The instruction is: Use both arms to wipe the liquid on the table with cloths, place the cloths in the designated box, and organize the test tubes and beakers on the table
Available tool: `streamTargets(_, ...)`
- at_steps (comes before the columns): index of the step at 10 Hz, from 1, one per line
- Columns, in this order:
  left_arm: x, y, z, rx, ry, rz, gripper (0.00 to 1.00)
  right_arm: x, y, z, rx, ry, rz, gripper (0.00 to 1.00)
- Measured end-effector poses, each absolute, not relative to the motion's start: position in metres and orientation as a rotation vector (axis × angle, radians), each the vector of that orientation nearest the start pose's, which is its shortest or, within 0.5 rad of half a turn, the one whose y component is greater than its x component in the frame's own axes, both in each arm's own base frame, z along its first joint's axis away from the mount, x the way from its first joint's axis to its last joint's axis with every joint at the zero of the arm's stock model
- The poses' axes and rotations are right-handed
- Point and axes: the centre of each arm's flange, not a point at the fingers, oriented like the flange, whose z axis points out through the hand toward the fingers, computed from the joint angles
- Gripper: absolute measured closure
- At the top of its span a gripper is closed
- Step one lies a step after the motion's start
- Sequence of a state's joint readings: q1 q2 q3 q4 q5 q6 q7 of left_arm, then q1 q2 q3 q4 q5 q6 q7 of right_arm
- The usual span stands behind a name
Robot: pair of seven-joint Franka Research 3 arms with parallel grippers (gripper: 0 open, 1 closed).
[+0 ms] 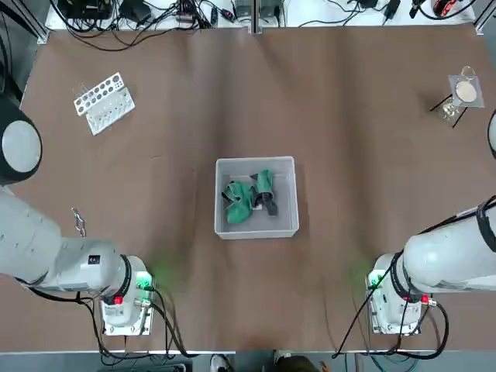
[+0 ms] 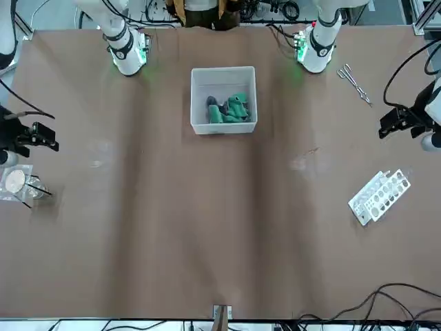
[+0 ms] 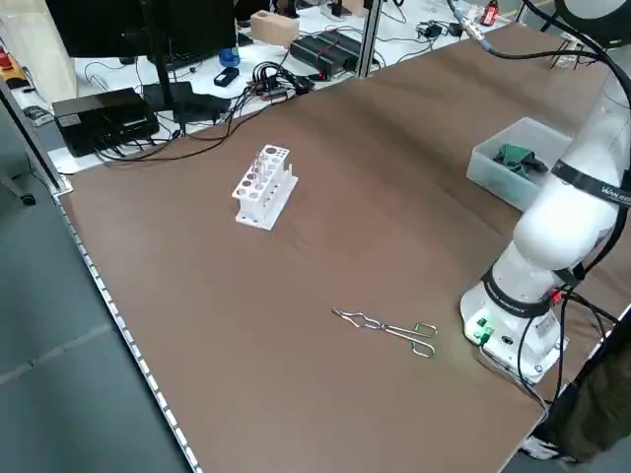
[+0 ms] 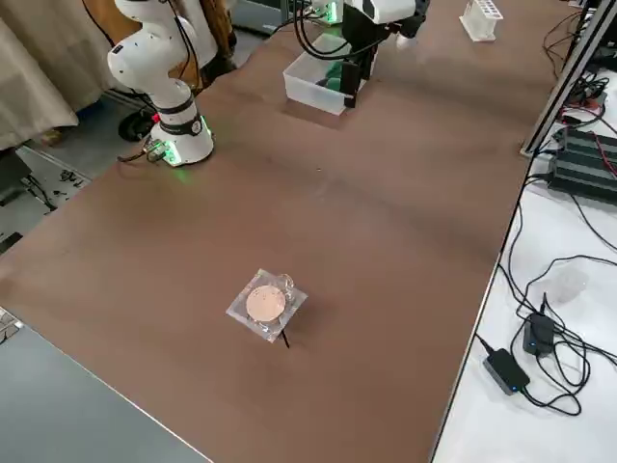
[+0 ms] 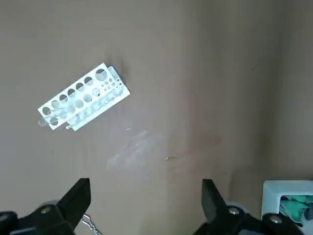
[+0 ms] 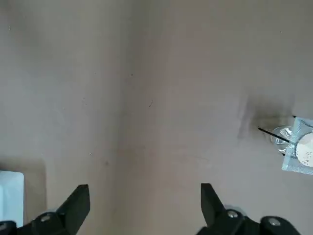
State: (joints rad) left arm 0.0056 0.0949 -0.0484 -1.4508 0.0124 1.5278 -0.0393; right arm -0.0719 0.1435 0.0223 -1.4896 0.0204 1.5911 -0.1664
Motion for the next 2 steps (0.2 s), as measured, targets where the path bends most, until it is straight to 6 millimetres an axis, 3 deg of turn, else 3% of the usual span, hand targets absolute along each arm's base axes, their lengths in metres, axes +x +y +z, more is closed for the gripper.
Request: streamTargets(2,0.5795,-0.0220,0.6234,-3.133,0.005,0.027,0.00,0.5981,-0.0238,0.5822,-3.113,-0.113,0.061,0.00)
